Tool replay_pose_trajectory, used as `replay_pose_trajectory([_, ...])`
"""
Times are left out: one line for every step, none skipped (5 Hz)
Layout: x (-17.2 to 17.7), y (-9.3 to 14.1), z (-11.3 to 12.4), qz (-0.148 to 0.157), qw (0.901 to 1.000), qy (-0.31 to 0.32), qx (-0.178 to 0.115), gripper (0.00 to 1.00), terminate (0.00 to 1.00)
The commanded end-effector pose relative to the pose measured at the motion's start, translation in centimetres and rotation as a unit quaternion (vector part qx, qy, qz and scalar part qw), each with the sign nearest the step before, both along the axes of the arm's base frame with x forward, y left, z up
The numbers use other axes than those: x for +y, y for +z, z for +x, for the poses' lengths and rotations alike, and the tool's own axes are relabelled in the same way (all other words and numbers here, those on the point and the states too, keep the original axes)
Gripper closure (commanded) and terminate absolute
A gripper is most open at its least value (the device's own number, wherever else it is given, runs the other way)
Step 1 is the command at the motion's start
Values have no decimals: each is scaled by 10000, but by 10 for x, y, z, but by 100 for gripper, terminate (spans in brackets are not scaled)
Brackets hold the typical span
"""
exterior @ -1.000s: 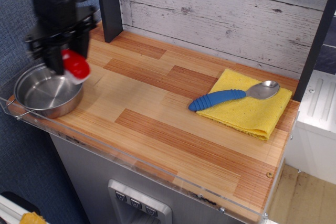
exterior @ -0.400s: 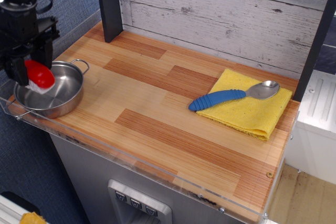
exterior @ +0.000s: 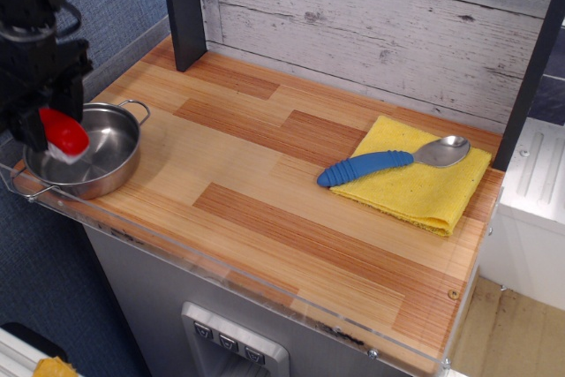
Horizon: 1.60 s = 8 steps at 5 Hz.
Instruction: Place the mouse in the pot
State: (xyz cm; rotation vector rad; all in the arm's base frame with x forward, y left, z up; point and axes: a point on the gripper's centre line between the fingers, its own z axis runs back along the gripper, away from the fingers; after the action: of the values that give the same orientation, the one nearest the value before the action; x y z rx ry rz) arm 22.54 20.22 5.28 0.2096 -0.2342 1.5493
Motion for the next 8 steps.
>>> replay_pose_trajectory([-3,-1,-9,-74,9996,135,-226,100,0])
replay_pose_trajectory([-2,-6,-9,-126,9995,141,-265,100,0])
replay_pose_trajectory([-2,-10,-7,-173,9996,98,-223,0,0])
replay_pose_trajectory([-1,-11,-6,-214,9996,84,-182,0,0])
replay_pose_trajectory([-1,-1,-8,-178,9997,96,-165,0,0])
replay_pose_trajectory([2,10,-7,-208,9996,-51,-205,0,0])
replay_pose_trajectory([2,28,-2,-86,9997,-109,-211,0,0])
replay_pose_trajectory([-10,55,18,56,9971,-741,-177,0,0])
